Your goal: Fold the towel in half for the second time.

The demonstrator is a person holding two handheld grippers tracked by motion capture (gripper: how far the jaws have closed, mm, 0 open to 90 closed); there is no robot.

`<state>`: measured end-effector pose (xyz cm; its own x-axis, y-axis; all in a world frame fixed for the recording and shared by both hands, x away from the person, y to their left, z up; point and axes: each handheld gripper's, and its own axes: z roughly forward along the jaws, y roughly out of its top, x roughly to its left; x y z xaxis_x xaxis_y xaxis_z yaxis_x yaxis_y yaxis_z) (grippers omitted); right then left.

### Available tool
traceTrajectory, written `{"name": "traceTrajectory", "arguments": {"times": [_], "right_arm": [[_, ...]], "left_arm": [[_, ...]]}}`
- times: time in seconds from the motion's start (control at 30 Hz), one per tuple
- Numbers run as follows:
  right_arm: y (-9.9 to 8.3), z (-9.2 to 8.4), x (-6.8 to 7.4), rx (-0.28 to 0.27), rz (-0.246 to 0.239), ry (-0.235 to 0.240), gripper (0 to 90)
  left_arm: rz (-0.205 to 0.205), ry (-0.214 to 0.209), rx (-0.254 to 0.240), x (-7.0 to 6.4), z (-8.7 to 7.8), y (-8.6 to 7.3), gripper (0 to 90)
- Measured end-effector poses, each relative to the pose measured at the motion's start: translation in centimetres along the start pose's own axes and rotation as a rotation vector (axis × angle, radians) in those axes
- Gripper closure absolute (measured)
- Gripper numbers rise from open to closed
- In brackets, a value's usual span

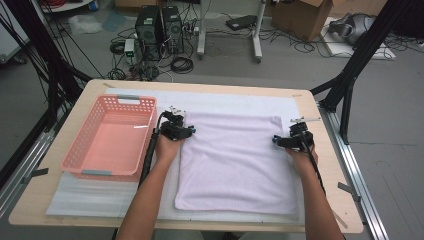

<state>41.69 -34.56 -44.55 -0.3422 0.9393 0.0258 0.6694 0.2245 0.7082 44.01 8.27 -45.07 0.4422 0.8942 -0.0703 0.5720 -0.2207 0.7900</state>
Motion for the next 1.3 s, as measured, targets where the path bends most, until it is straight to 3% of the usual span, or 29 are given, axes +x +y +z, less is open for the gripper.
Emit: {"name": "traceTrajectory", "arguments": {"times": [0.1,0.17,0.27,0.33,0.47,0.57,0.67,0.77,0.87,1.13,1.3], "right_arm": [[0.1,-0.1,0.4,-0.002,-0.027,0.028,46.4],[0.2,-0.1,0.6,-0.002,-0.033,0.045,55.5],[0.2,-0.2,0.6,-0.002,-0.007,0.084,77.0],[0.2,-0.2,0.7,-0.003,0.009,0.095,80.5],[-0.1,-0.5,0.2,-0.020,0.087,0.127,82.6],[-0.4,-1.3,-0.1,-0.065,0.117,0.147,82.7],[-0.3,-2.5,-0.1,-0.104,0.107,0.165,82.8],[-0.3,-3.6,0.0,-0.122,0.113,0.178,82.7],[-0.6,-4.5,0.2,-0.125,0.088,0.185,82.7],[-1.7,-7.4,0.8,-0.163,0.069,0.227,82.6],[-2.7,-8.9,1.4,-0.177,0.055,0.249,82.5]], "left_arm": [[-0.018,-0.034,-0.003,-0.1,0.0,0.0,68.6],[-0.039,-0.054,-0.003,-0.3,0.1,0.0,83.3],[-0.090,-0.063,0.006,-0.2,0.0,0.1,84.4],[-0.138,-0.078,0.011,0.1,-0.1,0.1,84.8],[-0.199,-0.093,-0.016,0.5,-0.5,0.3,85.2],[-0.204,-0.106,-0.049,0.5,-1.4,0.7,85.2],[-0.196,-0.120,-0.070,0.3,-2.6,1.1,85.2],[-0.177,-0.142,-0.085,-0.1,-3.8,1.4,85.2],[-0.164,-0.166,-0.112,-0.4,-5.1,1.5,85.1],[-0.145,-0.195,-0.105,-0.9,-7.5,0.1,85.0],[-0.108,-0.214,-0.102,-1.6,-8.9,-1.3,84.9]]}}
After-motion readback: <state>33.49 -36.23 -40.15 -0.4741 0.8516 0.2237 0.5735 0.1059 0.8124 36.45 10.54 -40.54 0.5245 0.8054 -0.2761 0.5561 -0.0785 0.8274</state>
